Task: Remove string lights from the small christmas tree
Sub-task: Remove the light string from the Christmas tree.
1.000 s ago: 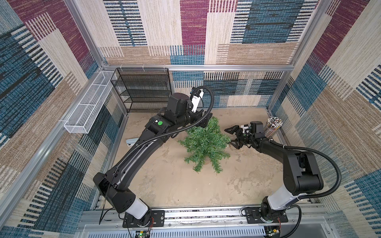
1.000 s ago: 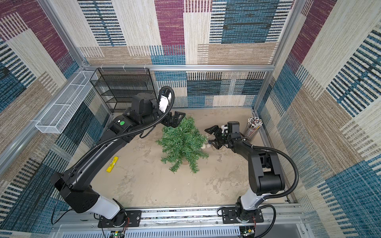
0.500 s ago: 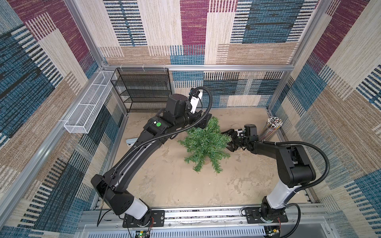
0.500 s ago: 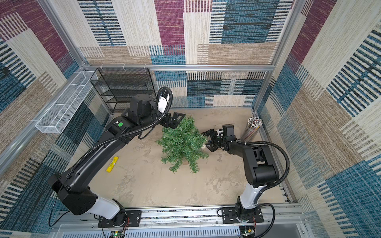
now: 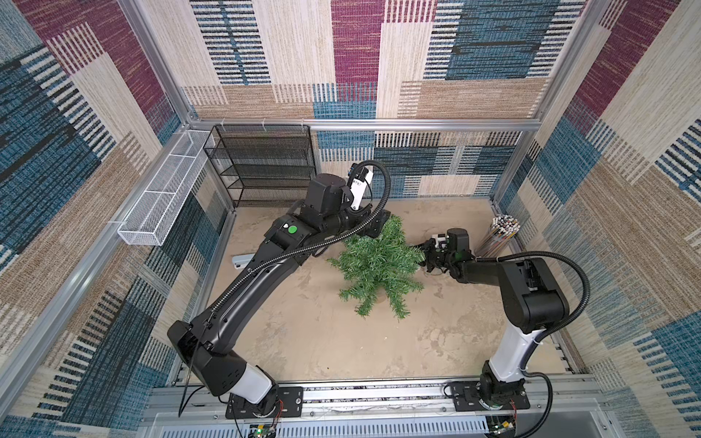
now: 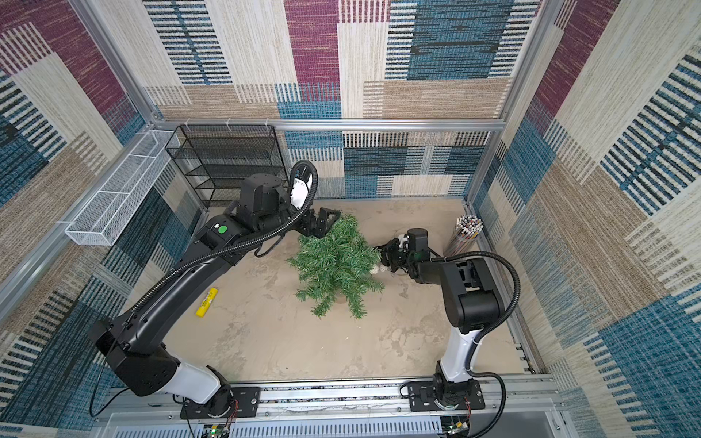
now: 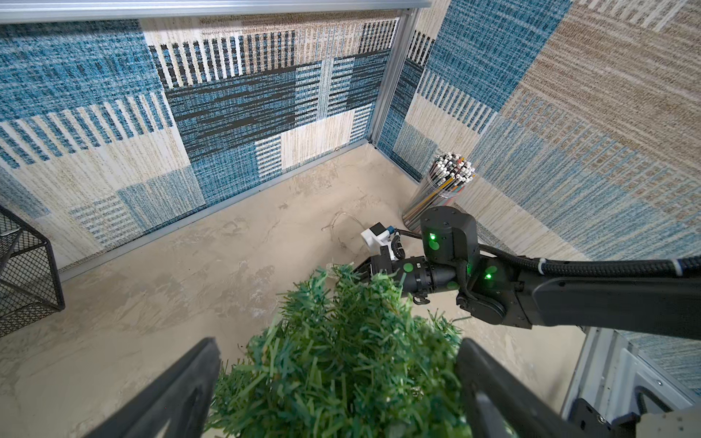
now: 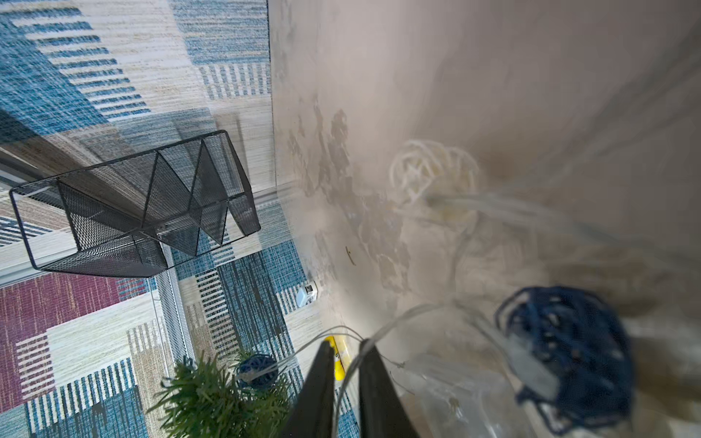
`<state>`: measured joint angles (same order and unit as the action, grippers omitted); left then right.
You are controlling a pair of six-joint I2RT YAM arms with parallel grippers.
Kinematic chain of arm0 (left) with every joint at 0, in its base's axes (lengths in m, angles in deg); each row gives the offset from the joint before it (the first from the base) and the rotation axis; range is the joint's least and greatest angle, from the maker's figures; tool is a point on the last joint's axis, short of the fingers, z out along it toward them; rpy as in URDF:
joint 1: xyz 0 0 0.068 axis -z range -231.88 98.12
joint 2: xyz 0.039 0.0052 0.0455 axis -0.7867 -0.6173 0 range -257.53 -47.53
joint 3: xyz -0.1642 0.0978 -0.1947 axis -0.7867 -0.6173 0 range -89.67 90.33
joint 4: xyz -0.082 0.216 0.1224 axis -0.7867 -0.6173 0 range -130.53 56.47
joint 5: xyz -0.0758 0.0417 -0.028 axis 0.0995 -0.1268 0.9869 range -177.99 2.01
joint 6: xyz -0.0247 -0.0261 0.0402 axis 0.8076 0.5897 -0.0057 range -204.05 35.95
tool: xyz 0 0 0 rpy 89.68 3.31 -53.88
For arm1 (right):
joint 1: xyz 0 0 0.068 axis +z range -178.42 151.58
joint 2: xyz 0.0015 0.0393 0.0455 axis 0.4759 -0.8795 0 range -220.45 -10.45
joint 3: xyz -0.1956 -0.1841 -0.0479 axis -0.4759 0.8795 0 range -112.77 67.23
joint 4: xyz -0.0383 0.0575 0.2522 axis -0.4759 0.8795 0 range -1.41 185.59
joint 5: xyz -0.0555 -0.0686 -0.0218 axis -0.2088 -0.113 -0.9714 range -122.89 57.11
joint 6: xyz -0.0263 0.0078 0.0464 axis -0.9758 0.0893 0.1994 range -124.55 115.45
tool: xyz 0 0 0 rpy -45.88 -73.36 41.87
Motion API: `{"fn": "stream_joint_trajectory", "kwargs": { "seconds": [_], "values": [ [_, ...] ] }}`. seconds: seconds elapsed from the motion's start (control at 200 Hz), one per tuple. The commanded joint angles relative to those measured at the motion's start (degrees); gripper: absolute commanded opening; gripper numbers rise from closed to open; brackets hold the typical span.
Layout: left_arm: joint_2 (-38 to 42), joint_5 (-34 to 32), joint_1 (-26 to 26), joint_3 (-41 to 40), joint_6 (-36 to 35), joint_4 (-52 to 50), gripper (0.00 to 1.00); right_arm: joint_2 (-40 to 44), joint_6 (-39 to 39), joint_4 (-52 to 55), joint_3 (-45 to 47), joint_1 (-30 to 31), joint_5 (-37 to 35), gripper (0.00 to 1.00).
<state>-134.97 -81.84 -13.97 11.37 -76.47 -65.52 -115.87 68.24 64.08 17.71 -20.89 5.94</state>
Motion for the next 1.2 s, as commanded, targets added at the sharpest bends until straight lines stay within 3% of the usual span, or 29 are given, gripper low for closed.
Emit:
{"fn": "stream_joint_trajectory", "kwargs": {
  "seconds": [0.0,0.346,0.661,0.992,1.197],
  "values": [
    [0.3,-0.2,-0.1,-0.3,1.1,1.3,0.99,0.4,0.8,-7.5,0.6,0.0,-1.3,0.00],
    [-0.3,0.5,-0.3,-0.4,2.4,1.2,0.98,3.8,-3.1,-7.0,-0.4,-0.7,-0.7,0.00],
    [-1.1,-0.3,-0.3,0.4,1.6,0.4,0.98,10.5,-15.1,8.8,-5.2,-0.6,-5.1,0.00],
    [-1.5,0.3,-0.3,0.2,1.3,-0.1,0.98,15.0,-22.9,18.4,-6.5,-0.6,-10.9,0.00],
    [-0.6,0.1,-0.3,-0.7,1.2,0.2,0.98,11.0,-30.0,25.3,-13.2,-2.7,-16.5,0.00]
  ]
}}
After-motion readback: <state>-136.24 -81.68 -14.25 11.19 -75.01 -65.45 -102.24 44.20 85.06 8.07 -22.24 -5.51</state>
